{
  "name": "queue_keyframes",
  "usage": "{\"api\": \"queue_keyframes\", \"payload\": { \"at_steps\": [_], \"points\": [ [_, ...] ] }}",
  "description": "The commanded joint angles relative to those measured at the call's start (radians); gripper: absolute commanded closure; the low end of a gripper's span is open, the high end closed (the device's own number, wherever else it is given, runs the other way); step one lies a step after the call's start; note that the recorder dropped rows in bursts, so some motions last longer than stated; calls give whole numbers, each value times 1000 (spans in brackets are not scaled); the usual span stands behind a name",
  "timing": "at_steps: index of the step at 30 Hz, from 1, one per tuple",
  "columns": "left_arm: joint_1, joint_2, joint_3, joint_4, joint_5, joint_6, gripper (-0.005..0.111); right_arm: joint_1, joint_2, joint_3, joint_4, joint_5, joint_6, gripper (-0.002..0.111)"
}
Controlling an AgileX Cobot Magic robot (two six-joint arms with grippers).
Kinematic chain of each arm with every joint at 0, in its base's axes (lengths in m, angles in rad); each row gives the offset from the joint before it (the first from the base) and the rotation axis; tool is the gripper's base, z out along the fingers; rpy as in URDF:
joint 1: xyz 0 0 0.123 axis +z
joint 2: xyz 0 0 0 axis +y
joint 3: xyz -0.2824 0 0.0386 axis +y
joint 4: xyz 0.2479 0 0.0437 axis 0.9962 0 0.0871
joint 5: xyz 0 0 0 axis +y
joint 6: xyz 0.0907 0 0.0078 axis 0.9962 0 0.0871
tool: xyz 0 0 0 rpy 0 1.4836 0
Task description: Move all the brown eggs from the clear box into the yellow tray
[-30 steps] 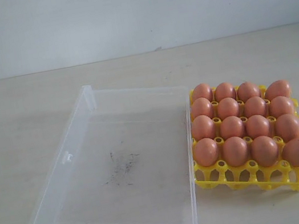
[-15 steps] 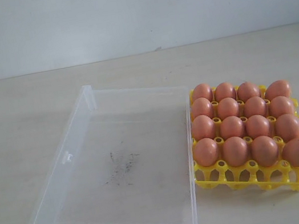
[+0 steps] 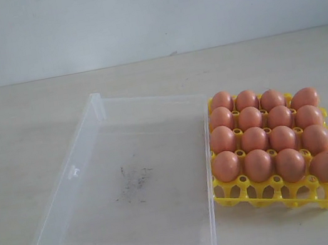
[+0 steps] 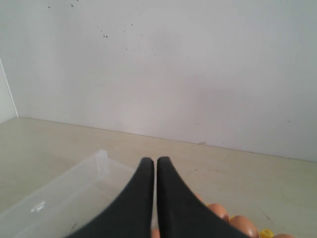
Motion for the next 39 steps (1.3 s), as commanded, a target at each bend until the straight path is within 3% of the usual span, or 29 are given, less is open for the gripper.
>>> {"api": "queue_keyframes", "payload": {
  "at_steps": [1,39],
  "points": [
    [2,-2,4,2,-2,-7,103,0,-4,-5,0,-1,-1,108],
    [2,-2,4,8,-2,-7,103,0,-4,-5,0,-21,0,108]
  ]
}}
